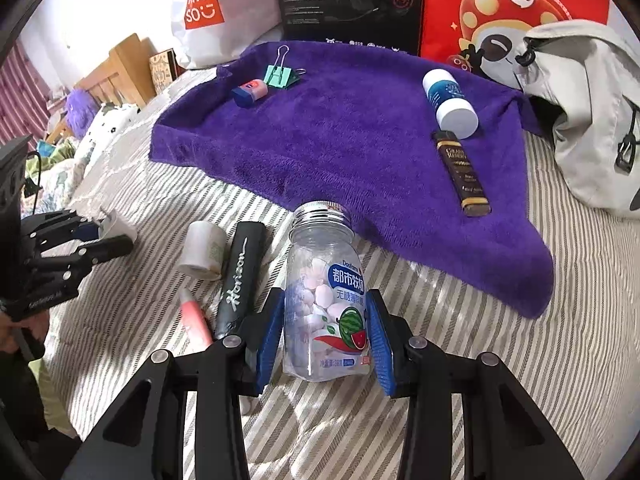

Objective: Organize rigid objects
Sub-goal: 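Grasp the clear candy jar with the right gripper, then carry the plug adapter and candy jar onto the purple towel and open both grippers, then grasp the white tape roll with the left gripper while the right gripper grasps the white USB light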

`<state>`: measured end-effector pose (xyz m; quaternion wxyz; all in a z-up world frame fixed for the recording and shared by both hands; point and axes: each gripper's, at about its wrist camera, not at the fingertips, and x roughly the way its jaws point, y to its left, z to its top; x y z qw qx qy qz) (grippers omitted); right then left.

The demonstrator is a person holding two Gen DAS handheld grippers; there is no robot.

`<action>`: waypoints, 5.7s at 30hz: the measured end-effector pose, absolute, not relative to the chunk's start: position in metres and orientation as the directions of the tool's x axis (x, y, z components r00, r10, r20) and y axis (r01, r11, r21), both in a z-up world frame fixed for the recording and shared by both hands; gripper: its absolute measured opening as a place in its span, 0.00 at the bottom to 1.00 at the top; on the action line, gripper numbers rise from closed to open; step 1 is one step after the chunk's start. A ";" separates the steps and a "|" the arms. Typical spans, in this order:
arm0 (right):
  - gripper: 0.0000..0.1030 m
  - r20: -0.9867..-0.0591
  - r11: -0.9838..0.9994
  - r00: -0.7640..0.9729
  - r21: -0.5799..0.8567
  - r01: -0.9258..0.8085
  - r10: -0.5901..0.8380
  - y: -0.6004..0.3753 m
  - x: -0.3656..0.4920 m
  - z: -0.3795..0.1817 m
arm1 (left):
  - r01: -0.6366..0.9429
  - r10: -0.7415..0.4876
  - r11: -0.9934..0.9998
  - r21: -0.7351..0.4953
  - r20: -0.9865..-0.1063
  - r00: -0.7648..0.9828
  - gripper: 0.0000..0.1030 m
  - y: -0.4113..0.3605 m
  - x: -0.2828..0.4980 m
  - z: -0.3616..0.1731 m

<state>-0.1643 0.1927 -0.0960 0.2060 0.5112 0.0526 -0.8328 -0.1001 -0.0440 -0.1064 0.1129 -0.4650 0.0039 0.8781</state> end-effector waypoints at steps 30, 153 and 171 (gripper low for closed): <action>0.39 -0.838 -0.905 -0.422 0.178 0.387 -0.346 0.214 -0.262 -0.053 | -0.233 0.207 -0.969 -0.086 -0.799 -0.565 0.24 -0.036 -0.233 -0.060; 0.99 -0.808 -0.892 -0.405 0.304 0.333 -0.427 0.222 -0.107 -0.096 | -0.157 0.111 -0.987 -0.030 -0.835 -0.539 0.27 0.026 -0.134 -0.113; 0.92 -0.861 -0.956 -0.459 0.092 0.279 -0.217 0.216 -0.138 -0.113 | -0.175 0.181 -0.979 -0.102 -0.829 -0.529 0.27 0.005 -0.128 -0.114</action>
